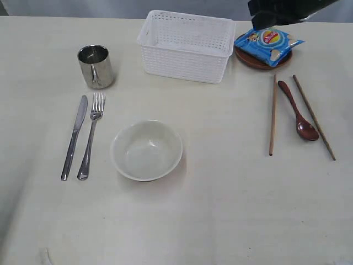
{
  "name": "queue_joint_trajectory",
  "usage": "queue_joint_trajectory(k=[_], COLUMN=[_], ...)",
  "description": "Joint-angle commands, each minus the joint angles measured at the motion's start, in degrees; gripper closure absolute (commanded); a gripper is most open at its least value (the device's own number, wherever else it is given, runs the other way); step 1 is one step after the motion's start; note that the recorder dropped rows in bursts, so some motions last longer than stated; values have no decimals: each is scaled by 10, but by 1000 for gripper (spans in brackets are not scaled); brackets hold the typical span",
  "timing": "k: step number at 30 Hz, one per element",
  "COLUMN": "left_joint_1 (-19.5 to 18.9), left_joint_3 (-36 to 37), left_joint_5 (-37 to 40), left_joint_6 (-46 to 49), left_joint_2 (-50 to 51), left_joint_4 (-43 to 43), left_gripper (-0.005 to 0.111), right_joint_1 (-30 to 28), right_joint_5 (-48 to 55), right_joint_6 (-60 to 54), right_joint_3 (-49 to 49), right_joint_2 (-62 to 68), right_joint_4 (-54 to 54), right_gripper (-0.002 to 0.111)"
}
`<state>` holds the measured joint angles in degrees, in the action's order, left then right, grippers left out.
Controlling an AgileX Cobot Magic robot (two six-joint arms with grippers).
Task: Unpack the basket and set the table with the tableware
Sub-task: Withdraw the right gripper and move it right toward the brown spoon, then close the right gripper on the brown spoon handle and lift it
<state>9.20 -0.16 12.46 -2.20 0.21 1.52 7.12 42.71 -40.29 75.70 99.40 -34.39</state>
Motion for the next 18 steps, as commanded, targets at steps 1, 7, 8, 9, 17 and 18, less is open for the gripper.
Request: queue_joint_trajectory(k=[1, 7, 8, 9, 17, 18], left_joint_1=[1, 1, 1, 1, 1, 1], left_joint_3=[2, 2, 2, 2, 2, 2], left_joint_5=[-4, -4, -4, -4, -4, -4], left_joint_6=[0, 0, 0, 0, 0, 0], left_joint_2=[-2, -2, -2, -2, -2, -2], left_joint_4=[2, 2, 2, 2, 2, 2], left_gripper=[107, 107, 107, 107, 107, 107], right_joint_1=[-2, -2, -3, -4, -54, -59], right_joint_5=[20, 30, 29, 28, 39, 42], right_joint_6=[-9, 34, 56, 88, 234, 236], right_joint_3=[5, 5, 5, 5, 2, 2], right_joint_2=[24, 51, 54, 59, 94, 101], right_joint_4=[1, 65, 90, 123, 204, 204], right_gripper=[108, 108, 108, 108, 108, 108])
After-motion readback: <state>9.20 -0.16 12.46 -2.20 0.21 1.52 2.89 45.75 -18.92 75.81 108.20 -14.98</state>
